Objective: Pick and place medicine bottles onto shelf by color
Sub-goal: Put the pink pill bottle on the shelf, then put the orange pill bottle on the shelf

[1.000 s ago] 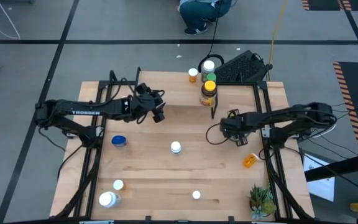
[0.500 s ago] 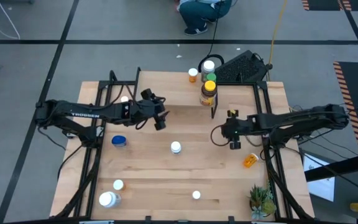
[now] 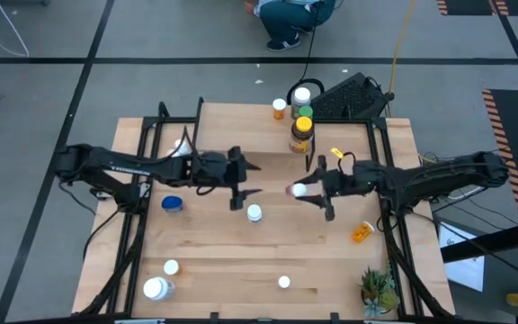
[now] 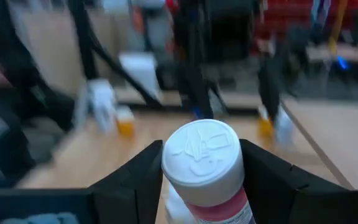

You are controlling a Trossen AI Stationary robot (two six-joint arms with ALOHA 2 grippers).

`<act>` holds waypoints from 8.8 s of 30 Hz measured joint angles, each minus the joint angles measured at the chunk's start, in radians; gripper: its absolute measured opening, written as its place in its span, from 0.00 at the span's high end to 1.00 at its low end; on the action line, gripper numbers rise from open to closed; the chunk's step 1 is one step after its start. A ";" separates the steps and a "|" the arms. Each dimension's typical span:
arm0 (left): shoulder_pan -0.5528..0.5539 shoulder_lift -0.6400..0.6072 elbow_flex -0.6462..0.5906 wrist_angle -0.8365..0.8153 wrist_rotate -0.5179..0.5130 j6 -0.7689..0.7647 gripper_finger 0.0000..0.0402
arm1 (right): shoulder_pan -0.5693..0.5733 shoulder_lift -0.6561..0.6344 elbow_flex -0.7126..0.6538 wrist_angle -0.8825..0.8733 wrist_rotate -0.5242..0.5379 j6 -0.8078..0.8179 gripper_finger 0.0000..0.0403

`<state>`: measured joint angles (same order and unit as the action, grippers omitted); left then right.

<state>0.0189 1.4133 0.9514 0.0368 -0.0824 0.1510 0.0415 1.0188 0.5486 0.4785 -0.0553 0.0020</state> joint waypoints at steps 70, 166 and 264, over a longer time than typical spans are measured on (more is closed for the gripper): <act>-0.026 0.220 0.023 0.275 -0.147 0.036 0.60 | 0.100 0.083 0.242 -0.415 0.457 -0.062 0.32; 0.027 -0.074 0.018 -0.214 -0.338 -0.050 0.25 | -0.586 0.986 1.581 -1.615 0.009 -0.153 0.51; -0.249 0.125 0.036 0.245 -0.350 -0.093 0.25 | 0.346 0.046 -0.069 -0.903 -0.141 0.646 0.57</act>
<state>-0.2306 1.5387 0.9878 0.2816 -0.4321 0.0575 0.3870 1.0649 0.4797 -0.4245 -0.1967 0.6483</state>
